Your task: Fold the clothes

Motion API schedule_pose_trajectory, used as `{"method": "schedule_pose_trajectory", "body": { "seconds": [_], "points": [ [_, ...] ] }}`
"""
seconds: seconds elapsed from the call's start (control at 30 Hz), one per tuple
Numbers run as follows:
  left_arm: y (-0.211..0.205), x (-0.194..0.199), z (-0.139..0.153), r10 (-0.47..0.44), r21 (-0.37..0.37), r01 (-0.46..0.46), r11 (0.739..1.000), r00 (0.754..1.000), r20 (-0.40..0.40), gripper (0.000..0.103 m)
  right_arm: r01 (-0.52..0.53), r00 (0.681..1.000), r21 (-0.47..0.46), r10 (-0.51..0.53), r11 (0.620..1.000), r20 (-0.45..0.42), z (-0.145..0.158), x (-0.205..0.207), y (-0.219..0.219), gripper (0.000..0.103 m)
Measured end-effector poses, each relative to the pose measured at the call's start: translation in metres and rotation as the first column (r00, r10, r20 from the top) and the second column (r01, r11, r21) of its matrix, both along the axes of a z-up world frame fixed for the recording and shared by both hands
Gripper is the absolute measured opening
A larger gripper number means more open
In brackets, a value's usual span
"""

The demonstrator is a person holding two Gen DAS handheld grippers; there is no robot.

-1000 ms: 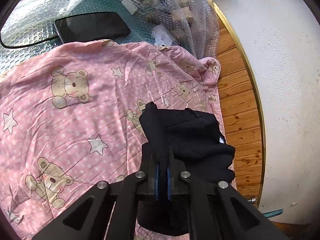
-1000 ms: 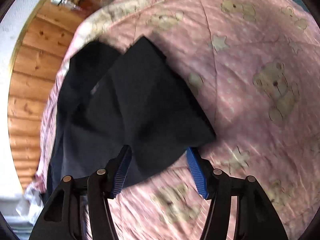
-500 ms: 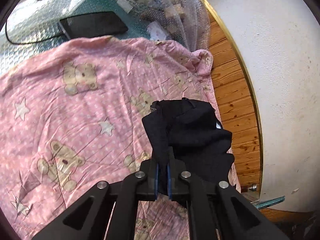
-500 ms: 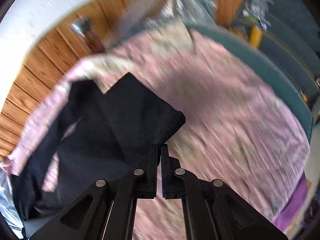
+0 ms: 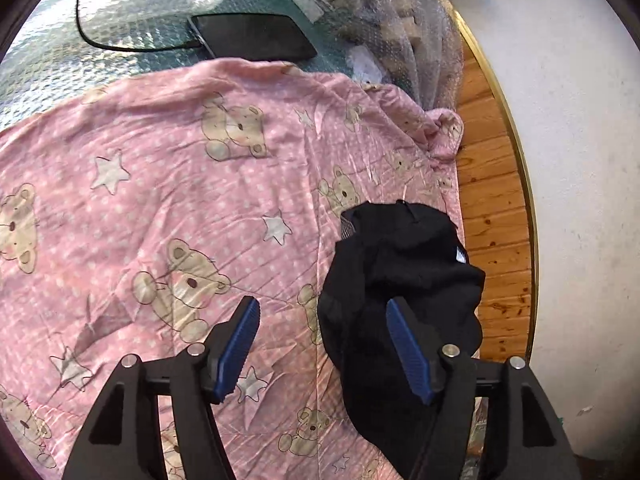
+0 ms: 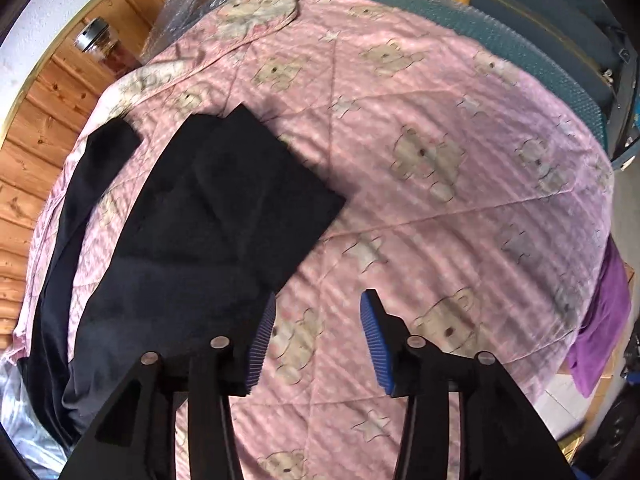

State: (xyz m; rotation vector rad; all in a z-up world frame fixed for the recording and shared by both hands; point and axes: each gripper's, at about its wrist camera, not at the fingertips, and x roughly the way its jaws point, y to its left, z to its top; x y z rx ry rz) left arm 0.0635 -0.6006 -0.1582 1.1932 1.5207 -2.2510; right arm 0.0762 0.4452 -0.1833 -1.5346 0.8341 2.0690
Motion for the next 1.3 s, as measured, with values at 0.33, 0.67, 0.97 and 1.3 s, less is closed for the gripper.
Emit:
{"method": "schedule_pose_trajectory", "body": {
  "seconds": [0.33, 0.67, 0.97, 1.3],
  "points": [
    [0.023, -0.039, -0.026, 0.000, 0.014, 0.000, 1.000, 1.000, -0.015, 0.052, 0.027, 0.998, -0.029, -0.029, 0.999, -0.058, -0.028, -0.037, 0.007, 0.004],
    [0.030, -0.087, 0.114, -0.155, -0.144, 0.119, 0.982, 0.949, -0.274, 0.009, -0.090, 0.897, 0.086, 0.118, 0.992, -0.426, 0.139, -0.065, -0.010, 0.001],
    [0.036, -0.093, 0.095, -0.201, -0.174, 0.174, 0.969, 0.969, -0.147, 0.009, -0.206, 0.951, 0.105, 0.224, 0.973, -0.213, 0.105, -0.150, -0.025, 0.021],
    [0.029, -0.078, 0.008, -0.167, -0.136, 0.181, 0.974, 0.980, 0.107, 0.009, 0.029, 0.987, -0.122, -0.047, 0.992, -0.153, 0.000, -0.065, 0.012, 0.046]
  ]
}}
